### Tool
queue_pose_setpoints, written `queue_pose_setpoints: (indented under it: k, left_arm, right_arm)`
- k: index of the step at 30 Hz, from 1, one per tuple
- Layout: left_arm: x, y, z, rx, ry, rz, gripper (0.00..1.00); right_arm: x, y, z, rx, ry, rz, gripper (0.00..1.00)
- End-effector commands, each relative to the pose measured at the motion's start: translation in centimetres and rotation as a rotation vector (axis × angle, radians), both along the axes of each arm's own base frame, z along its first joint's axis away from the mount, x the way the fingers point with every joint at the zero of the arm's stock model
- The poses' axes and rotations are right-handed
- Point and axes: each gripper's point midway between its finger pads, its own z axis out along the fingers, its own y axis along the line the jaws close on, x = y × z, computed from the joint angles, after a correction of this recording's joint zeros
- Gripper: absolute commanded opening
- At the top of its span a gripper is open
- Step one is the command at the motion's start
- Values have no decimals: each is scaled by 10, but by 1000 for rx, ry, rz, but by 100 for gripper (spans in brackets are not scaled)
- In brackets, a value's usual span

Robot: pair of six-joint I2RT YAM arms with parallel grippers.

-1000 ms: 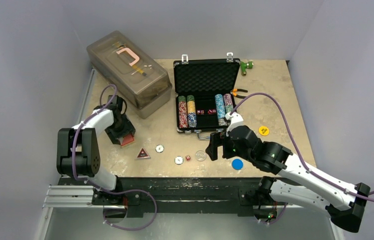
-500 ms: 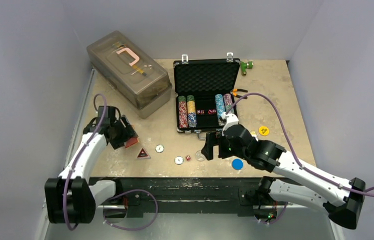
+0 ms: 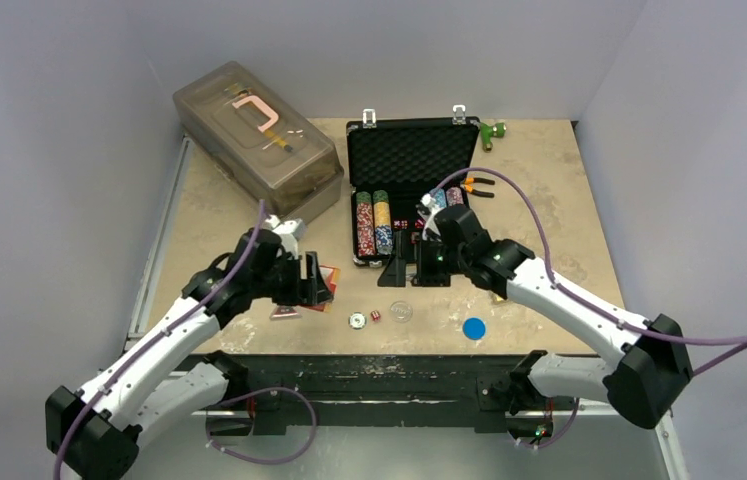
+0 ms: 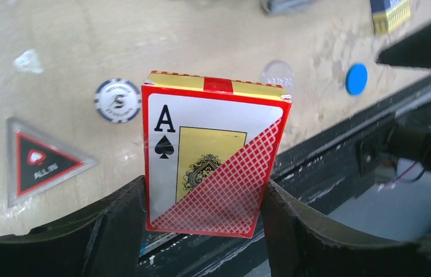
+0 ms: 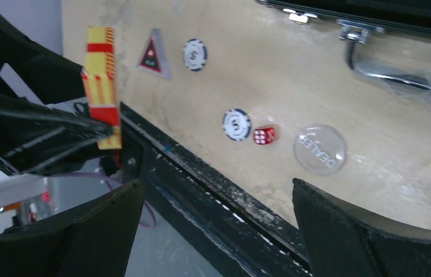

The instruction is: Pack up texas hold em set

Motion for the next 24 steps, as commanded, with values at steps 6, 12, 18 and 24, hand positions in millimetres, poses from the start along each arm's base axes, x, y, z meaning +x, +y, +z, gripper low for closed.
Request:
queue_pose_setpoints:
  k: [6, 12, 18, 24]
  left_arm:
    - [-12, -54, 56, 210, -275, -461, 17]
    - [-23, -66, 75, 304, -409, -669, 15]
    - [-26, -75, 75, 298, -448, -752, 14]
    - [-27, -84, 72, 286, -445, -796, 13]
  right_arm:
    - [-5, 48, 66, 208, 34, 213, 99]
    - [-24, 52, 56, 227, 141, 338, 95]
    - [-40, 68, 52, 336, 213, 397, 80]
    - [-45, 73, 48, 376, 231, 405, 63]
